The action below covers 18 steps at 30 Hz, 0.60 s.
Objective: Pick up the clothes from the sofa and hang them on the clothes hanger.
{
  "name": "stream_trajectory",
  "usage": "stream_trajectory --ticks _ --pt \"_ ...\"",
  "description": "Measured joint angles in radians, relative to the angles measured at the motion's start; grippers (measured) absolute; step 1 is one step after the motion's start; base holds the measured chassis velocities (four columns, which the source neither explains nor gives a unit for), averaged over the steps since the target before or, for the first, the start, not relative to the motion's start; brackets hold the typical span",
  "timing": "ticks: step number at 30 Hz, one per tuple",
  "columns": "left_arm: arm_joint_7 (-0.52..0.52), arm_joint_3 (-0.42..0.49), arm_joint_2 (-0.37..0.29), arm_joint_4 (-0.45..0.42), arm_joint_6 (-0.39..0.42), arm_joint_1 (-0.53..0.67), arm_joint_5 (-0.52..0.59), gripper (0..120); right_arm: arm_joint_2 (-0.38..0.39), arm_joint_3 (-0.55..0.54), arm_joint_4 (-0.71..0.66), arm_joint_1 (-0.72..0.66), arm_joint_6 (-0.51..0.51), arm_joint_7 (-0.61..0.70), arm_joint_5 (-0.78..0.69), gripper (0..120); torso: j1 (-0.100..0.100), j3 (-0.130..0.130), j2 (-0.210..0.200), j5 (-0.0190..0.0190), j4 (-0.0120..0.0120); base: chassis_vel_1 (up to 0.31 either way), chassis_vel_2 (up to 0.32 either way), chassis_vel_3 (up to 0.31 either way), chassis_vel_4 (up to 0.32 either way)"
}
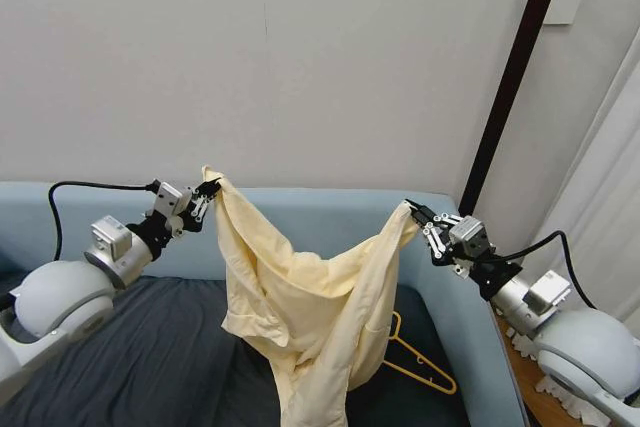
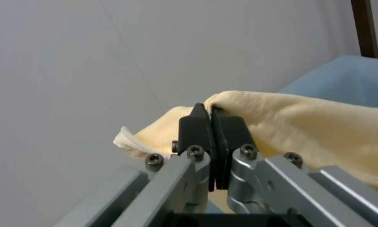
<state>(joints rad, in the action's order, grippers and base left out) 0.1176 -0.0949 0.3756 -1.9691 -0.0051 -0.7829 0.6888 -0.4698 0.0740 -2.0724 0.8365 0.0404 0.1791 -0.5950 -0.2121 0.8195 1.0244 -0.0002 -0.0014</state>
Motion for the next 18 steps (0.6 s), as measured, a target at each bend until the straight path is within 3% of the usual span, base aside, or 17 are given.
stream_trajectory --ticks 5,8,9,11,12,13,14,15,16,17,18 --pt "-0.03 0.004 -0.039 -0.041 -0.009 -0.047 -0.052 0 0.041 0.0 -0.017 0.048 0.025 -0.043 0.005 0 0.0 0.0 0.0 0.0 -0.0004 0.0 0.0 0.0 0.0" --pt "-0.059 -0.064 -0.134 -0.126 -0.058 -0.137 -0.068 0 0.09 0.031 -0.106 0.134 0.099 -0.121 0.018 0 0.0 0.0 0.0 0.0003 0.0 0.0 0.0 0.0 0.0" --pt "-0.059 -0.064 -0.134 -0.126 -0.058 -0.137 -0.068 0 0.09 0.031 -0.106 0.134 0.099 -0.121 0.018 0 0.0 0.0 0.0 0.0003 0.0 0.0 0.0 0.0 0.0" --pt "-0.082 -0.098 -0.171 -0.168 -0.103 -0.139 -0.015 0 0.107 0.06 -0.164 0.149 0.153 -0.185 0.004 0 0.0 0.0 0.0 0.0004 0.0 0.0 0.0 0.0 0.0" --pt "-0.087 -0.134 -0.171 -0.185 -0.1 -0.108 0.091 0 0.113 0.096 -0.203 0.14 0.162 -0.216 -0.057 0 0.0 0.0 0.0 0.0002 0.0 0.0 0.0 0.0 0.0" --pt "-0.071 -0.155 -0.154 -0.185 -0.061 -0.065 0.2 0 0.111 0.124 -0.225 0.11 0.146 -0.209 -0.14 0 0.0 -0.001 0.0 0.0007 -0.0001 0.0 0.0 0.0 0.0" --pt "-0.071 -0.155 -0.154 -0.185 -0.061 -0.065 0.2 0 0.111 0.124 -0.225 0.11 0.146 -0.209 -0.14 0 0.0 -0.001 0.0 0.0007 -0.0001 0.0 0.0 0.0 0.0" --pt "-0.04 -0.151 -0.126 -0.166 -0.001 -0.014 0.301 0 0.1 0.133 -0.229 0.076 0.112 -0.174 -0.219 0 0.0 -0.001 0.001 0.0006 -0.0001 0.0 0.0 0.0 0.0" --pt "0.022 -0.1 -0.069 -0.089 0.115 0.082 0.406 0 0.06 0.103 -0.184 -0.008 0.019 -0.086 -0.361 0 0.001 -0.001 0.001 -0.0001 -0.0004 0.0 0.0 0.0 0.0" --pt "0.073 0.004 -0.008 0.022 0.231 0.197 0.43 0 0.005 0.04 -0.093 -0.096 -0.061 -0.017 -0.434 0 0.001 -0.001 0.001 -0.0005 0.0 0.0 0.0 0.0 0.0" --pt "0.073 0.004 -0.008 0.022 0.231 0.197 0.43 0 0.005 0.04 -0.093 -0.096 -0.061 -0.017 -0.434 0 0.001 -0.001 0.001 -0.0005 0.0 0.0 0.0 0.0 0.0"
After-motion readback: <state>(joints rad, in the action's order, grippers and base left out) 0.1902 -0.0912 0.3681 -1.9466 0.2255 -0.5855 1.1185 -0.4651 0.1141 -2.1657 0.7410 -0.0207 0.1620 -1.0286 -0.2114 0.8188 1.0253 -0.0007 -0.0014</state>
